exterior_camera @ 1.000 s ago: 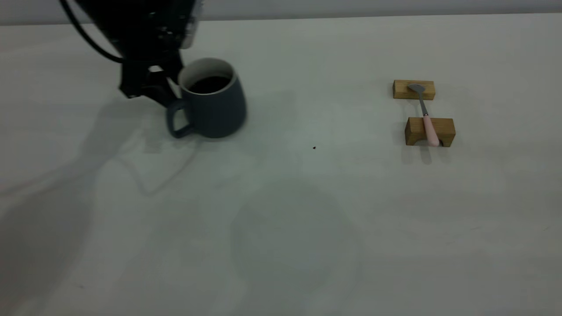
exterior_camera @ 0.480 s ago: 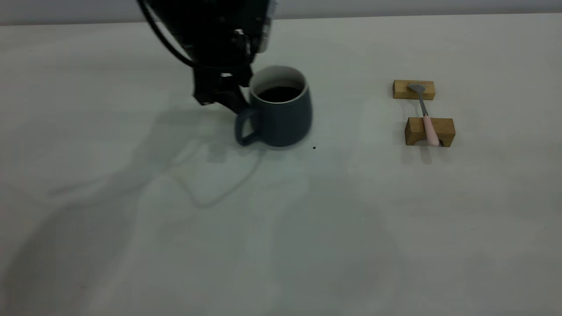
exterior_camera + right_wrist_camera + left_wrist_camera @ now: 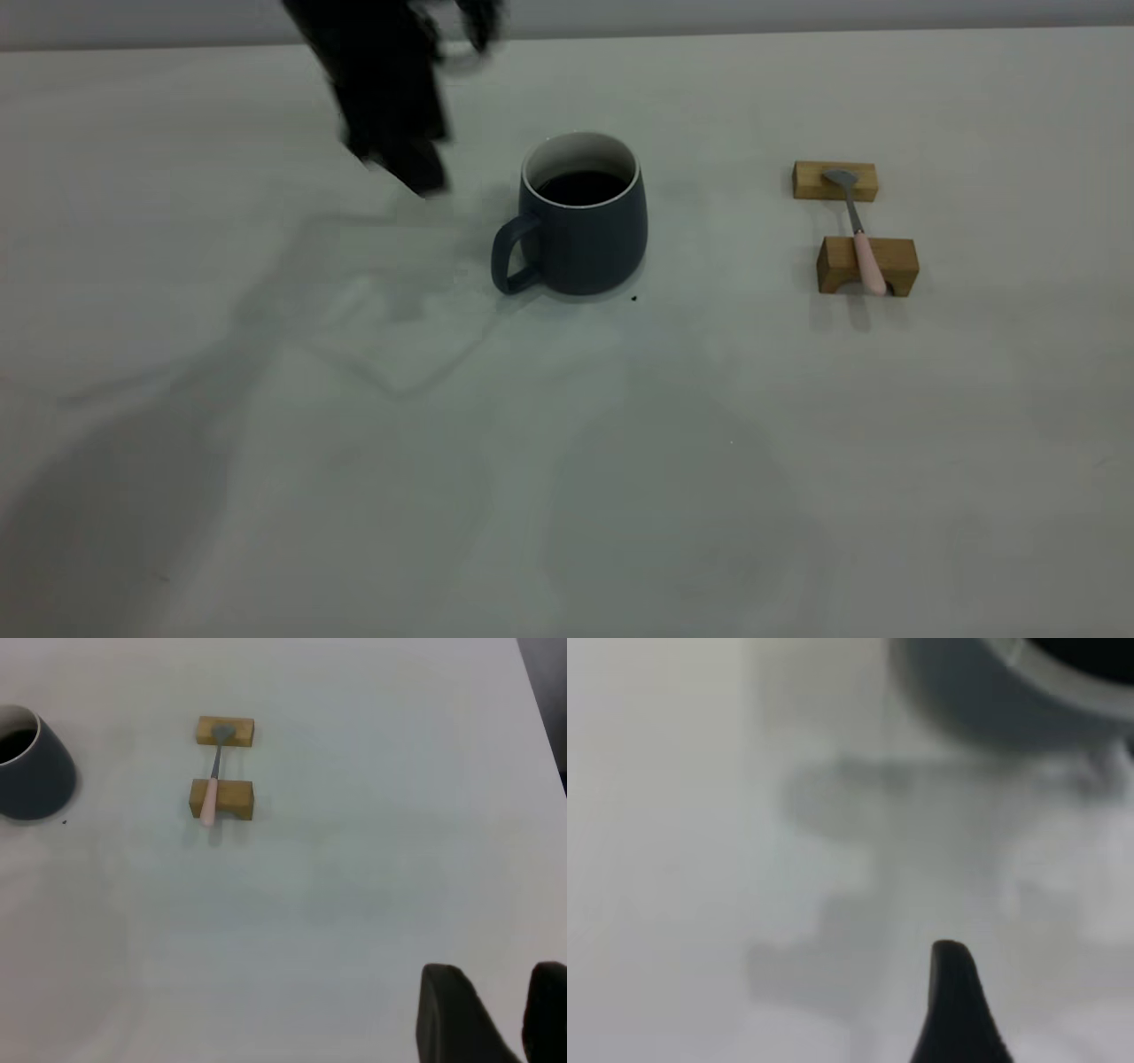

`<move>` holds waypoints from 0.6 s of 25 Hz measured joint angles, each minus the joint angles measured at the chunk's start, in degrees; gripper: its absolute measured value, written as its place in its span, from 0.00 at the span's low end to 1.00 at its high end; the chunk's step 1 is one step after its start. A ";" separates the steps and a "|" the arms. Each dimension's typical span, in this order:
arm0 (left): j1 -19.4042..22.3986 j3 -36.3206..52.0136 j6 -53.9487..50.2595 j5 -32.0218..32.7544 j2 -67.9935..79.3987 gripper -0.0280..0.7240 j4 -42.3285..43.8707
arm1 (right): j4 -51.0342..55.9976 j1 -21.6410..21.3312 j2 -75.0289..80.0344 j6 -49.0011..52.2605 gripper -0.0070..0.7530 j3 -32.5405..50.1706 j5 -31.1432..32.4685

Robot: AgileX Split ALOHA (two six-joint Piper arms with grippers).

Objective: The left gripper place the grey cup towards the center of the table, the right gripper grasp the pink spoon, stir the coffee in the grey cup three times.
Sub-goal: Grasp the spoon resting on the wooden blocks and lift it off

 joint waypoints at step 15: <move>3.54 3.80 -52.70 27.44 -38.84 0.79 8.18 | 0.00 0.00 0.00 0.00 0.32 0.00 0.00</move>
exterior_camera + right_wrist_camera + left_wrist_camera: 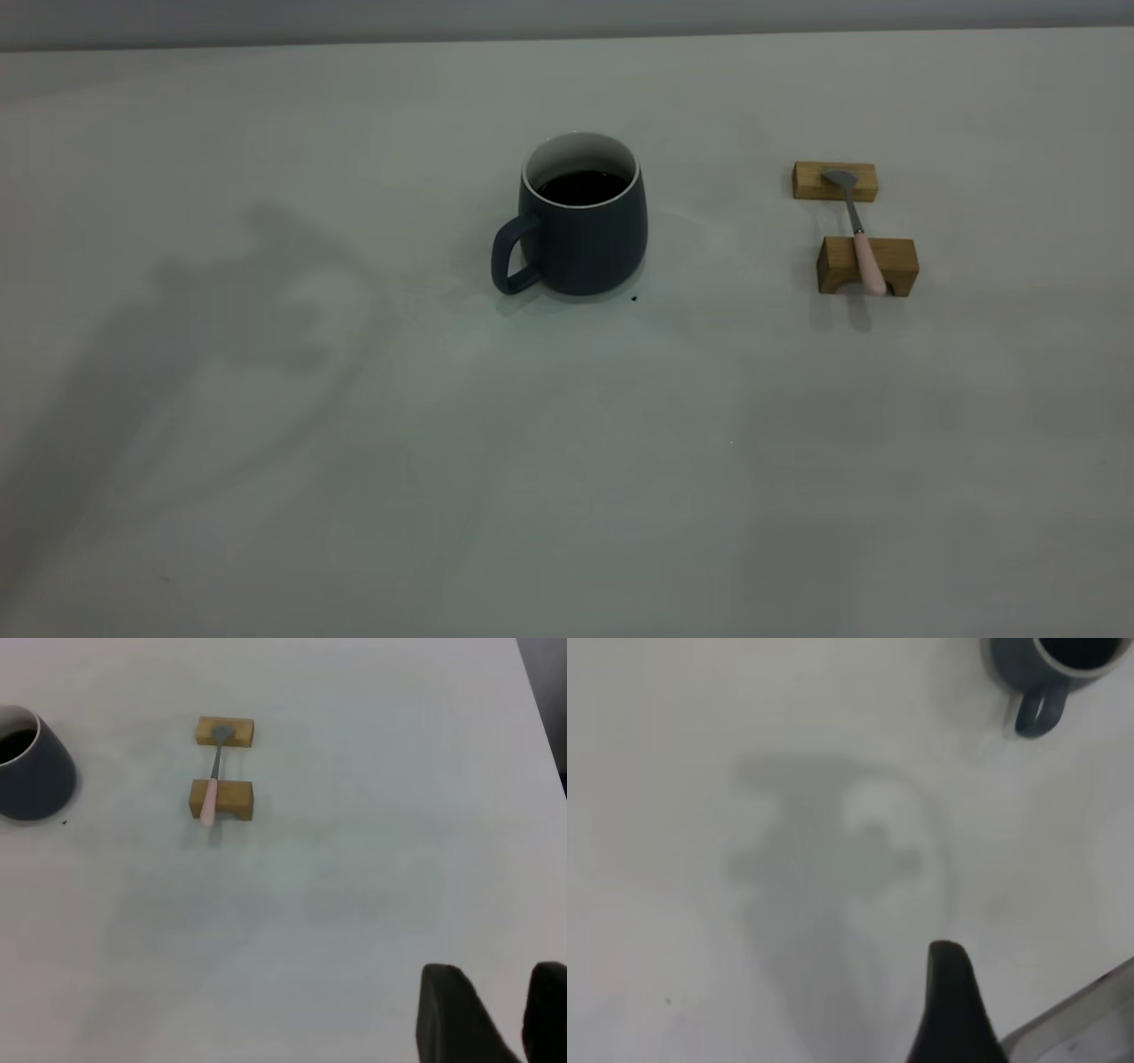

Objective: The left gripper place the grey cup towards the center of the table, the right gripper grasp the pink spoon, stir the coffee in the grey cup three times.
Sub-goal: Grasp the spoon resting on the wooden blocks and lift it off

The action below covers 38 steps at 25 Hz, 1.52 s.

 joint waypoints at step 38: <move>3.43 63.07 -12.94 -2.35 -94.09 0.79 0.69 | 0.00 0.00 0.00 0.00 0.32 0.00 0.00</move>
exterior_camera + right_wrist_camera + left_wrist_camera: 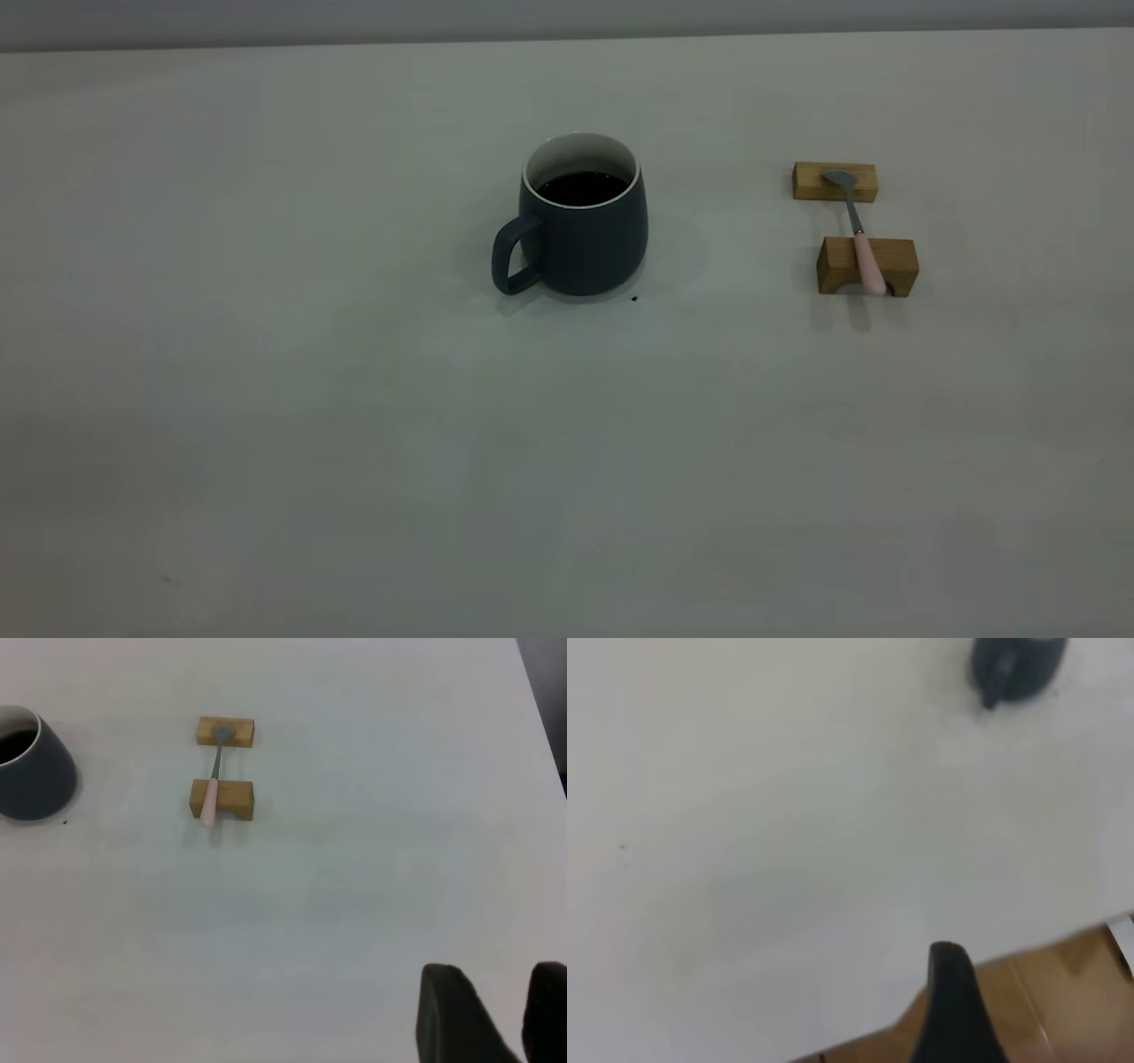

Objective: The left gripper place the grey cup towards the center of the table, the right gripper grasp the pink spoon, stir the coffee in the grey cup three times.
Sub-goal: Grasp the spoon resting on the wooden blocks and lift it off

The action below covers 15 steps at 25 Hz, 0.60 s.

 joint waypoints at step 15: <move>11.16 0.00 -0.02 0.25 -0.90 0.79 0.00 | 8.52 0.00 3.25 -2.86 0.32 -0.66 -4.14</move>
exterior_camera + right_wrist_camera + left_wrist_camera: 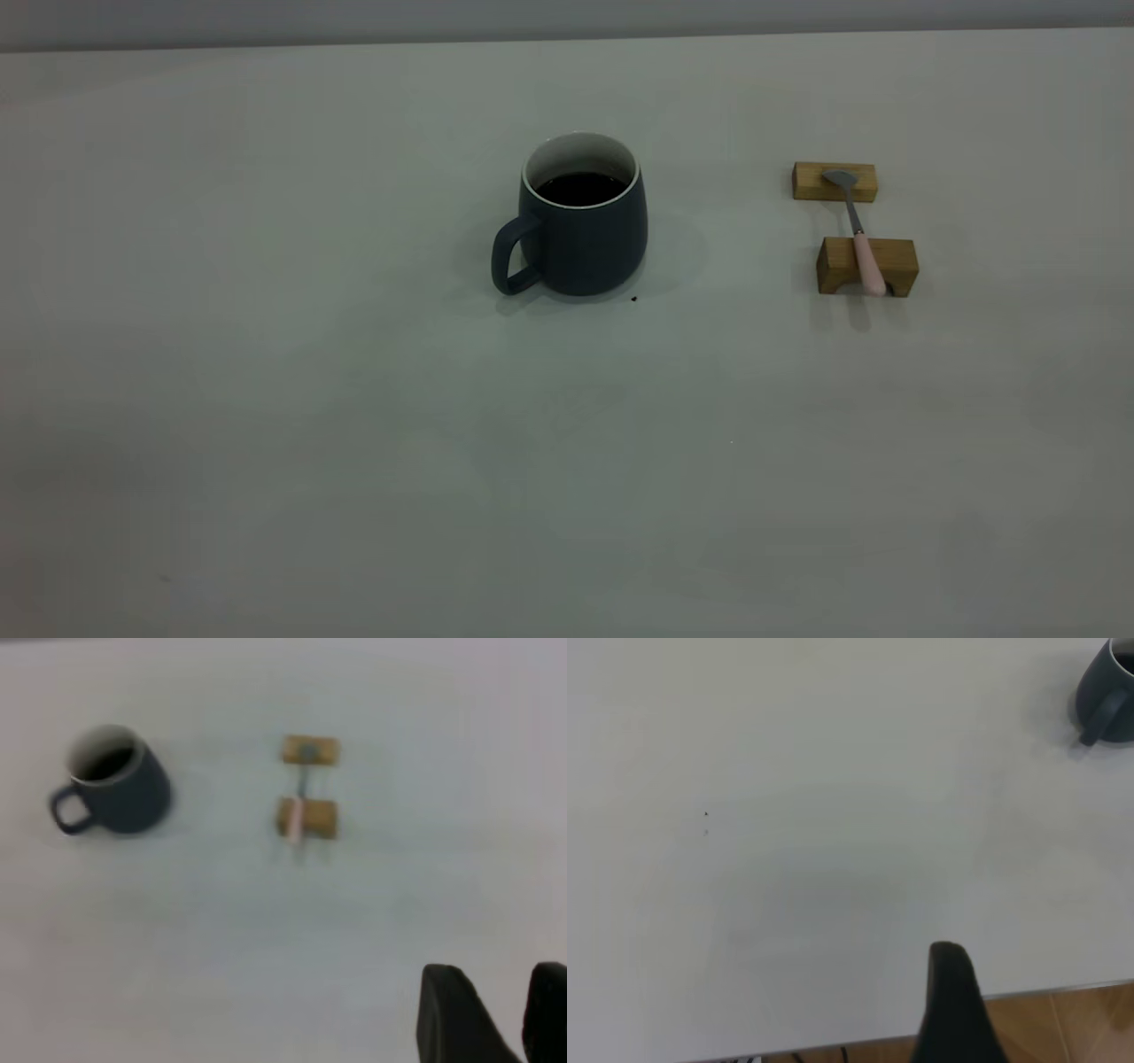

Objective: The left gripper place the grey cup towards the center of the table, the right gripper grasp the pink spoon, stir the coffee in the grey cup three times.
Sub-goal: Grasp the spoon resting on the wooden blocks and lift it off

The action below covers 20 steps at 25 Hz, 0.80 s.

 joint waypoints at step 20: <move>0.00 0.00 0.00 0.00 0.00 0.79 0.00 | 28.36 2.98 69.30 -31.37 0.71 -9.38 -29.92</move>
